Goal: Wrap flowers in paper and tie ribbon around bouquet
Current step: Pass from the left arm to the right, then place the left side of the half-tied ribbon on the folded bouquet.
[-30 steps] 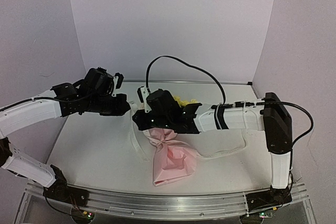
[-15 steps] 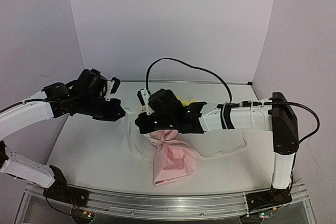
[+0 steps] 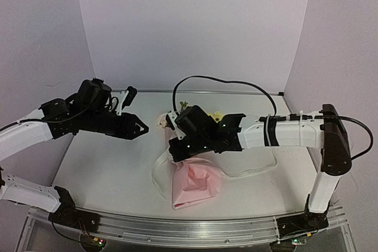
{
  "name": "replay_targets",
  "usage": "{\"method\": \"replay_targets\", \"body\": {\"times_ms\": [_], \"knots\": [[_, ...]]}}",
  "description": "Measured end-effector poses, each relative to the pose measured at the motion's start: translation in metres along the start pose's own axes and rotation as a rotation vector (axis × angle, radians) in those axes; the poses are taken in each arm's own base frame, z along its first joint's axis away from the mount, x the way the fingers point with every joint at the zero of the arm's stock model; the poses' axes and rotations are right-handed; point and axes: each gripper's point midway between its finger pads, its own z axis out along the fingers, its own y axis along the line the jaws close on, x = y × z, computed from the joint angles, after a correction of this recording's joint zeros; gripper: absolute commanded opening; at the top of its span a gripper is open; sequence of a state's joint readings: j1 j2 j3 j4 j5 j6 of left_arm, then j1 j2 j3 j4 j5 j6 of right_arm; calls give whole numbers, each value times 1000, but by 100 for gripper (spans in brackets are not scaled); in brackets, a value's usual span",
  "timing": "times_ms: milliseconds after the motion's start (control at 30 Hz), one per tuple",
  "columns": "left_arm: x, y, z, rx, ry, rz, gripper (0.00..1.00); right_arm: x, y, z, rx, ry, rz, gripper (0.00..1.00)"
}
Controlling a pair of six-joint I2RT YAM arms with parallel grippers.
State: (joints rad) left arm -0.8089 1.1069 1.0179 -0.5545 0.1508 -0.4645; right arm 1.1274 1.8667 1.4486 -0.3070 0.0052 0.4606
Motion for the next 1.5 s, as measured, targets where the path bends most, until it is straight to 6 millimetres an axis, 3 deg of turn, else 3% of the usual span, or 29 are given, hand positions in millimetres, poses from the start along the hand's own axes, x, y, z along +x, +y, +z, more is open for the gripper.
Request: {"method": "replay_targets", "body": {"times_ms": [233, 400, 700, 1067, 1133, 1500], "knots": [[14, 22, 64, 15, -69, 11, 56, -4, -41, -1, 75, 30, 48, 0], [18, 28, 97, 31, -86, 56, 56, -8, -65, -1, 82, 52, 94, 0], [29, 40, 137, 14, -50, 120, 53, -10, -74, -1, 55, 70, 132, 2], [37, 41, 157, 23, -7, 136, 41, -8, -76, -6, 65, 80, 160, 16], [36, 39, 159, 28, -5, 138, 38, -8, -77, -8, 69, 78, 167, 23], [40, 29, 164, 58, 16, 150, 16, -1, -93, -12, 152, 89, 206, 20]]}}
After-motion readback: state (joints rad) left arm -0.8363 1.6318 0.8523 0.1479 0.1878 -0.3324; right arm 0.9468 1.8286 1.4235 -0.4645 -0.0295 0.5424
